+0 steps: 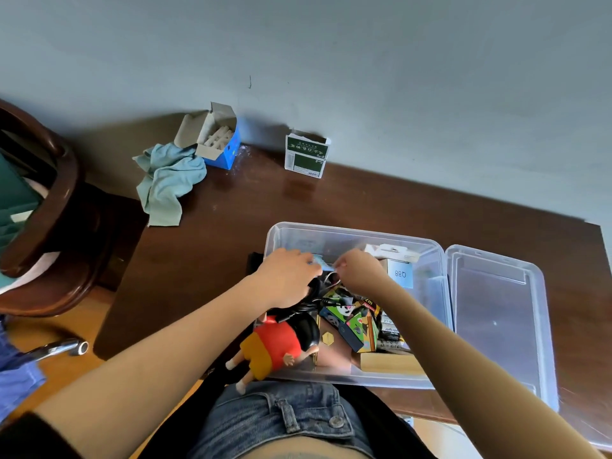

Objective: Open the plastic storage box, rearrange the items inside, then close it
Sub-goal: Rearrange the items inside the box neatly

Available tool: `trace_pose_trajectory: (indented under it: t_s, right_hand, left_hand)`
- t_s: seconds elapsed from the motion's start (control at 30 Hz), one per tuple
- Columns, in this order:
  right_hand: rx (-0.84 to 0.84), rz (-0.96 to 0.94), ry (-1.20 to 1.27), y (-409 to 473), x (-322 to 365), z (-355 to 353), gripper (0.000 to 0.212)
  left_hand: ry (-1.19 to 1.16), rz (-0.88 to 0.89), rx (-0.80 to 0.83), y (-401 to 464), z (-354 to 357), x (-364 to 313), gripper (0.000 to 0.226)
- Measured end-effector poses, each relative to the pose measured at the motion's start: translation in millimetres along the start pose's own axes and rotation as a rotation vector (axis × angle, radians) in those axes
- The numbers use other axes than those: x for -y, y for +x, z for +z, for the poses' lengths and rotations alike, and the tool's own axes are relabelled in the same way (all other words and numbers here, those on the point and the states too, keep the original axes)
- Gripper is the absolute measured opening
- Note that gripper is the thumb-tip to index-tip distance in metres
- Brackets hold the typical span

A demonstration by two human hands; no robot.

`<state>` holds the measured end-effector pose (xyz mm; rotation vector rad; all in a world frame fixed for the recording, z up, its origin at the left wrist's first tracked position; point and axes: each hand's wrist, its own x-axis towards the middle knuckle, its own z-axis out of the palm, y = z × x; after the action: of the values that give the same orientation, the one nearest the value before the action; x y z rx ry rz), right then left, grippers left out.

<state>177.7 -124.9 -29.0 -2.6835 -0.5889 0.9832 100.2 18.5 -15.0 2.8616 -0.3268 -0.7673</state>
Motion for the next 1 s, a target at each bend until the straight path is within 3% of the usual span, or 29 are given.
trace_pose_trajectory:
  t_s: [0.13,0.27,0.43,0.77,1.0]
  right_hand:
    - [-0.066,-0.01,-0.059,1,5,-3,0.031]
    - [0.064,-0.023,-0.292,9,15,4,0.023]
    - [0.112,0.037,-0.345,31,21,10,0.024]
    - [0.23,0.078,-0.741,48,34,27,0.028]
    - [0.376,0.076,-0.758,54,34,21,0.032]
  left_hand:
    - [0.055,-0.064,0.002,4,-1,-4,0.036]
    - [0.012,-0.163,-0.104,7,3,-13,0.03]
    - [-0.049,-0.262,-0.144,3,-4,-17,0.024]
    - [-0.032,-0.294,-0.132,-2,-8,-17,0.026]
    - [-0.049,-0.288,-0.135,-1,-7,-16,0.027]
